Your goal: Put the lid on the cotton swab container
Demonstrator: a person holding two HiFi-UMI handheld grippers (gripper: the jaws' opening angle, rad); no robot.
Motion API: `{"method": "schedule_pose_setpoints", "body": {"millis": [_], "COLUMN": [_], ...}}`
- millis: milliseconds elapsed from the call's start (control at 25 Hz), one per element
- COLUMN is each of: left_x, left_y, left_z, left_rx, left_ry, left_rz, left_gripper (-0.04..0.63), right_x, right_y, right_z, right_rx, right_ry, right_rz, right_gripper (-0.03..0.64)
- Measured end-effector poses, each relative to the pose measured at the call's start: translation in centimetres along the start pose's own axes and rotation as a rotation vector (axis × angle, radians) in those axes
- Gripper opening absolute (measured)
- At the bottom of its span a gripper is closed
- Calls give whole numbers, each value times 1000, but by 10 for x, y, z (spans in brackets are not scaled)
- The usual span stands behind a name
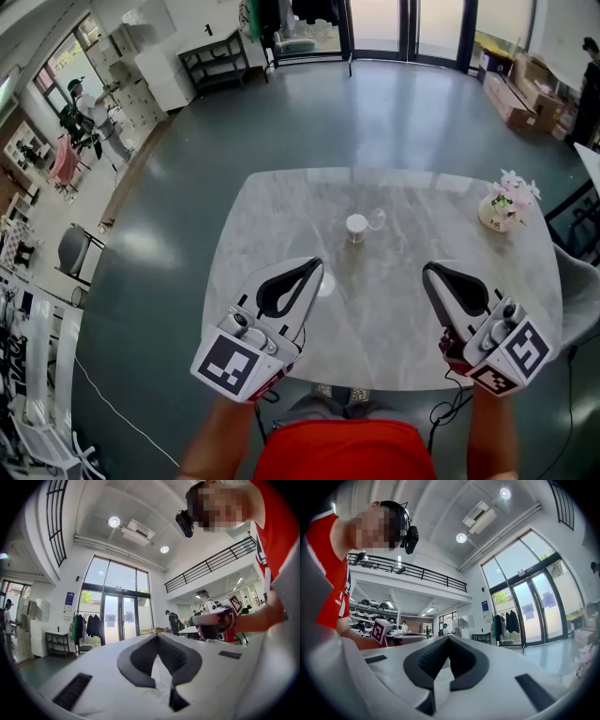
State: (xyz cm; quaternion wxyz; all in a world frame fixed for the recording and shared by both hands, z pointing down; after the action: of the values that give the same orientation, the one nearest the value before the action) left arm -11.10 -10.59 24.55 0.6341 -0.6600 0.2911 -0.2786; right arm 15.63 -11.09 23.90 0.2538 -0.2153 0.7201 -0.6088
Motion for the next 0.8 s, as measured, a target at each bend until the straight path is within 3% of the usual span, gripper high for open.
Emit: {"method": "schedule_pose_setpoints", "body": {"millis": [400, 600, 800], "left_x": [50, 74, 102], "left_y": [-40, -64, -89], "left_z": [-73, -100, -113], "left_rx": [1, -24, -17], "left_ry": [-69, -122, -120], "left_rz": [-86, -99, -88], "left_gripper": [14, 14, 14], "right_x": [52, 71, 75], "right_y": [-39, -61, -90], "right_z": [31, 42, 62], "right_rx": [18, 10, 22], "right_ry": [-86, -124, -142], "right_rz": [-71, -107, -149], "right_gripper": [9, 9, 9]}}
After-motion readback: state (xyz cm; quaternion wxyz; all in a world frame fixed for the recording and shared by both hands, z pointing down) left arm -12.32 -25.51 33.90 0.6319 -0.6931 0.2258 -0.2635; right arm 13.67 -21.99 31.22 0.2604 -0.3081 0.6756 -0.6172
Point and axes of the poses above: the fingertips, and each gripper's own axes: x forward along the fingers, z to its right, y out of its top, the point moved 9 cm from there along -x, backward along the fingers, and after that the axes turned 10 degrees about -x, right-handed, at the moved point
